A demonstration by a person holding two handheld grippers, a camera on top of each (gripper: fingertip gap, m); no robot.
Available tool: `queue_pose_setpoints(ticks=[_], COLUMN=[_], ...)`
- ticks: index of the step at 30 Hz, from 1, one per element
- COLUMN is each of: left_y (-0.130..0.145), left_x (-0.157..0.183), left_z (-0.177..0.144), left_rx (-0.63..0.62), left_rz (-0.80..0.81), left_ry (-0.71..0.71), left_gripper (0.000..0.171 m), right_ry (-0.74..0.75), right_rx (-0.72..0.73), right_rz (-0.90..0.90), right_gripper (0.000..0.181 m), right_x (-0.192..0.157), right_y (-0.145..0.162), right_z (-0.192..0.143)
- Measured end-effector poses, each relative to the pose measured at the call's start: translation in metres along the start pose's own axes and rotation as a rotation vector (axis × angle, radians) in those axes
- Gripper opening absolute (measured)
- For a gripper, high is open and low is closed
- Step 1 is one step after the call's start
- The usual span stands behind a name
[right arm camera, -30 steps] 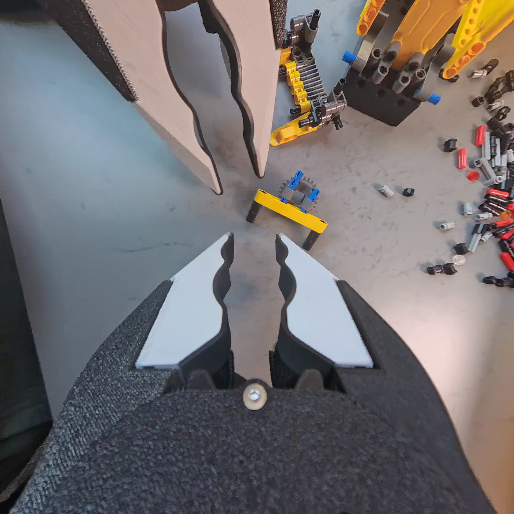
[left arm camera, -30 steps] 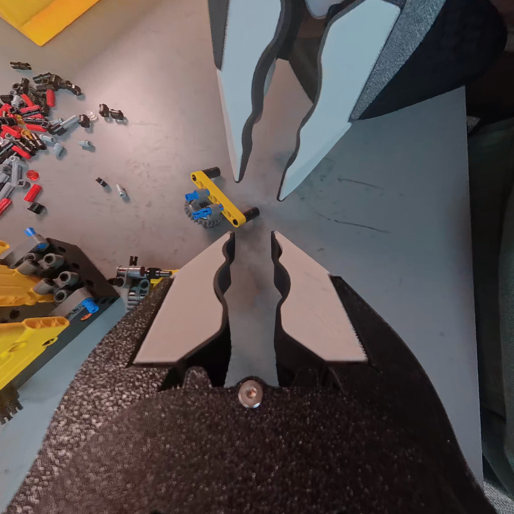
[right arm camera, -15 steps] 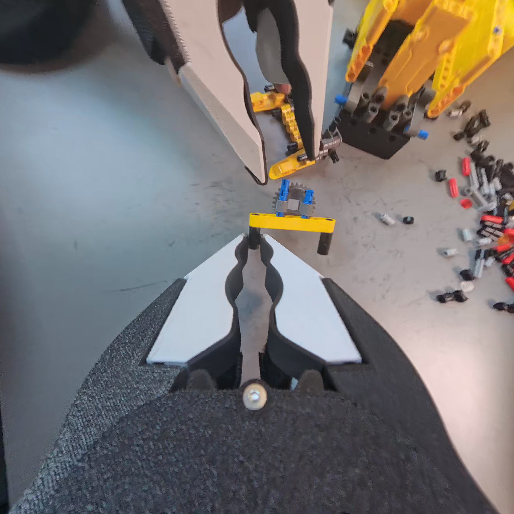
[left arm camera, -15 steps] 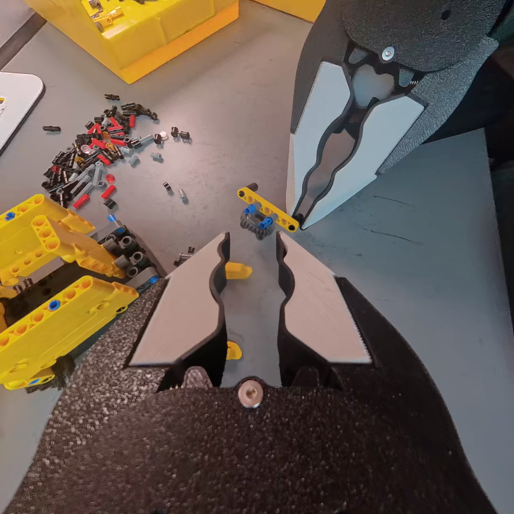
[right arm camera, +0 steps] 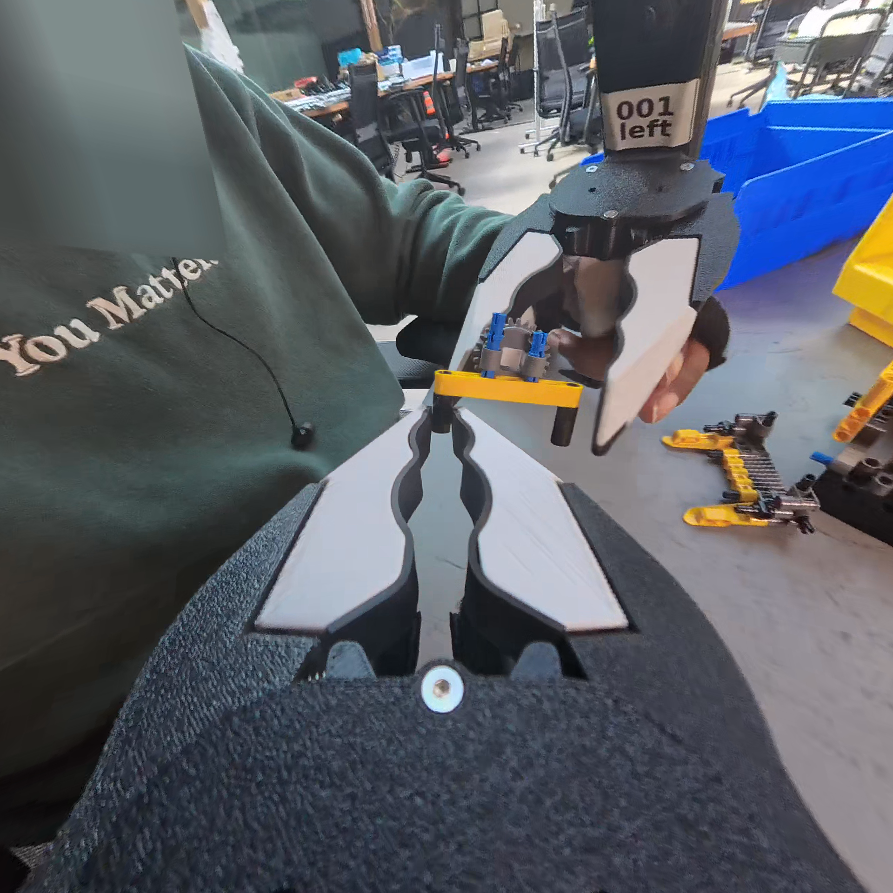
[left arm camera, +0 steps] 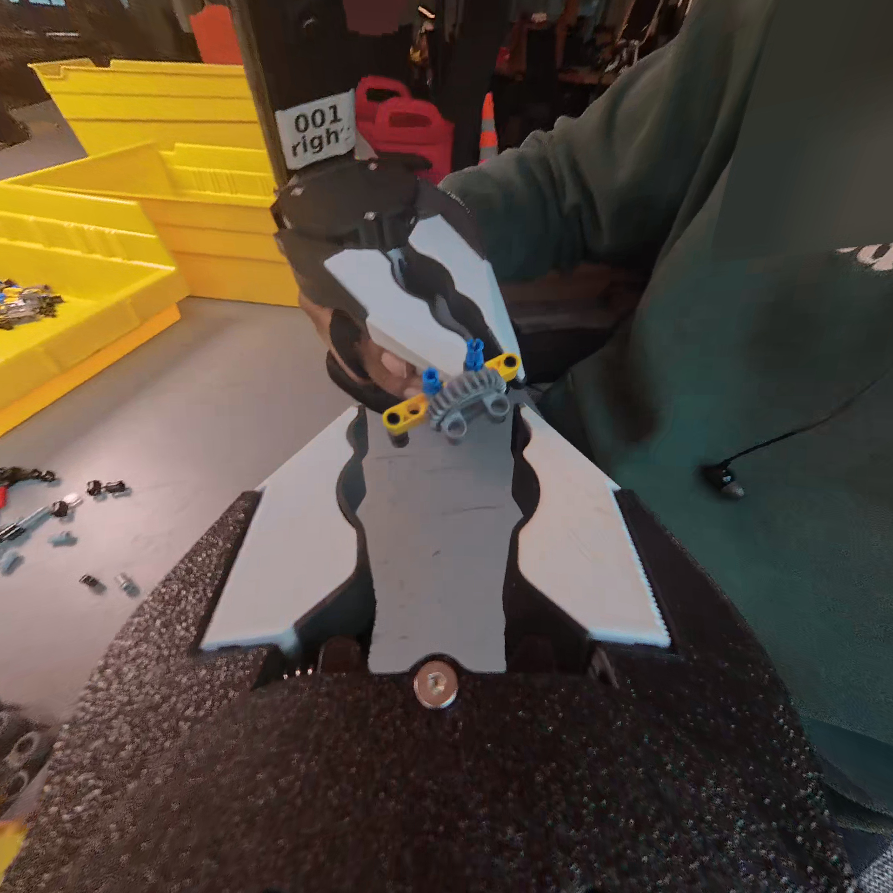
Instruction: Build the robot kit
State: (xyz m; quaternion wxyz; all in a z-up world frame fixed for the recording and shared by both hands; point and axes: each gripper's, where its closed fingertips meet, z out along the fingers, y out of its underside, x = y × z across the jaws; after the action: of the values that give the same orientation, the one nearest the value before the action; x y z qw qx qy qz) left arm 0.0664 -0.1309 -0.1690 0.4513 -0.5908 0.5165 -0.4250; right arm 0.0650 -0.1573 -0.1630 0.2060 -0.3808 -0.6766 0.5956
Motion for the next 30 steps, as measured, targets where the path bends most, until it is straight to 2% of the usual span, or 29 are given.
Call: queue_pose_setpoints(ticks=[2,4,8,13,19,22,25,27,30], left_y=[-0.002,0.004,0.023,0.058,0.078,0.089,0.093,0.09,0.091], left_x=[0.001,-0.006,-0.03,-0.062,-0.075,-0.075,-0.059,-0.045,-0.044], left_z=[0.001,0.0,-0.003,-0.005,0.001,0.003,0.008,0.011,0.011], left_rx=[0.012,-0.023,-0.113,-0.254,-0.313,-0.361,-0.39,-0.393,-0.42], left_rz=[-0.025,-0.043,-0.121,-0.269,-0.4,-0.4,-0.376,-0.325,-0.221], left_ry=[0.007,-0.032,-0.152,-0.346,-0.442,-0.458,-0.34,-0.243,-0.247], left_gripper=[0.05,0.05,0.05,0.05,0.05,0.05,0.055,0.045,0.031], right_ry=[-0.024,0.012,0.168,0.427,0.554,0.523,0.445,0.354,0.25], right_rx=[-0.013,-0.053,-0.157,-0.261,-0.394,-0.449,-0.517,-0.512,-0.513], right_rz=[0.018,0.038,0.035,-0.021,-0.013,0.011,-0.051,-0.073,-0.106], right_gripper=[0.007,0.009,0.019,0.02,0.015,0.009,0.008,0.007,0.007], right_x=[0.002,0.012,0.041,0.078,0.091,0.091,0.089,0.082,0.075], right_y=[0.005,0.011,0.026,0.037,0.058,0.07,0.082,0.084,0.087], right_z=[0.001,0.0,-0.011,-0.027,-0.027,-0.025,-0.031,-0.034,-0.038])
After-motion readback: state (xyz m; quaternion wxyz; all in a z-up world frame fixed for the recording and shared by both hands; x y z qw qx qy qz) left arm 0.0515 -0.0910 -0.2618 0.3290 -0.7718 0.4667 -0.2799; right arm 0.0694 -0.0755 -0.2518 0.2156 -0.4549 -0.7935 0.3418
